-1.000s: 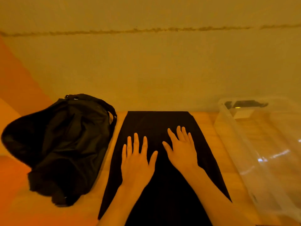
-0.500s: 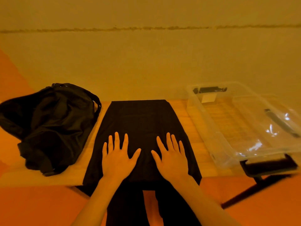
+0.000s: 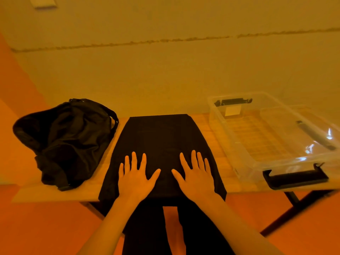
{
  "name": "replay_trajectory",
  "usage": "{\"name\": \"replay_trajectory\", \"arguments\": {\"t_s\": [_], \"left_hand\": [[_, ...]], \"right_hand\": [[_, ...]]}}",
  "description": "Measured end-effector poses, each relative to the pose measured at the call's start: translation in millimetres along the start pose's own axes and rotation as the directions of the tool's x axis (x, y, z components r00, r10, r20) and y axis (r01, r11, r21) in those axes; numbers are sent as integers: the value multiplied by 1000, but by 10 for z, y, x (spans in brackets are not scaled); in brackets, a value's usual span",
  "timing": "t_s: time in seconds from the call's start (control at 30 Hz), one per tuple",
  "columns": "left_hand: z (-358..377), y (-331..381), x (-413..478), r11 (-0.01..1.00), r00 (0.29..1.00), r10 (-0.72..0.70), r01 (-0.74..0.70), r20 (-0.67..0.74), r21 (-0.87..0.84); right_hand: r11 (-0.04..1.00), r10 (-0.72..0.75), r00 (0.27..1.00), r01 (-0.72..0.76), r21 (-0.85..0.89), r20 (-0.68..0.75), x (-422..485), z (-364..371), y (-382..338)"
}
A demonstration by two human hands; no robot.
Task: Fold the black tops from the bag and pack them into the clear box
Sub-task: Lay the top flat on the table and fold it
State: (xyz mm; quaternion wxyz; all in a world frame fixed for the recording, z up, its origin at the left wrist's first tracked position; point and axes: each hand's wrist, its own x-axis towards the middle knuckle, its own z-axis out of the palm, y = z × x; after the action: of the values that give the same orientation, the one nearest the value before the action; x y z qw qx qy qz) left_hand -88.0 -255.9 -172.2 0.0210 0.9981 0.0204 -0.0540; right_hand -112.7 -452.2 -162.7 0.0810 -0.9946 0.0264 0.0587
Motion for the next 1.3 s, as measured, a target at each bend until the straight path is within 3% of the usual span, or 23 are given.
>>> {"name": "replay_trajectory", "arguments": {"t_s": [0.07,0.13,0.2,0.27,0.3,0.4,0.47,0.57,1.23,1.3], "left_hand": [[-1,23,-25,1000,999,-6,6,-44,-13],[20,63,-57,1000,995,5,-8,-99,-27],[53,125,-85,999,995,24,-27,-98,-34],[84,181,-88,1000,997,23,-24,-68,-16],[95,197,-85,1000,998,13,-13,-65,-2],[99,210,-88,1000,997,-4,6,-78,21],[92,207,-102,1000,997,-5,6,-76,16],[75,218,-105,1000,998,-2,3,-66,18],[62,219,-122,999,998,1,2,-60,42],[68,223,-123,999,998,1,1,-68,33]], "right_hand": [[998,-18,999,20,58,-37,-106,-206,2],[987,-38,978,69,146,-206,-263,-519,68],[983,-45,882,122,136,-469,-391,-840,222],[998,-29,770,52,18,-637,-404,-1077,449],[999,-3,778,-19,-28,-628,-385,-1181,576],[974,121,912,-186,-132,-392,-290,-1300,909],[974,143,954,-182,-133,-262,-247,-1236,1026],[990,113,971,-128,-58,-211,-187,-1130,1025],[969,199,952,-226,-101,-231,228,-1041,1069],[965,182,933,-231,-128,-310,128,-1075,1019]]}}
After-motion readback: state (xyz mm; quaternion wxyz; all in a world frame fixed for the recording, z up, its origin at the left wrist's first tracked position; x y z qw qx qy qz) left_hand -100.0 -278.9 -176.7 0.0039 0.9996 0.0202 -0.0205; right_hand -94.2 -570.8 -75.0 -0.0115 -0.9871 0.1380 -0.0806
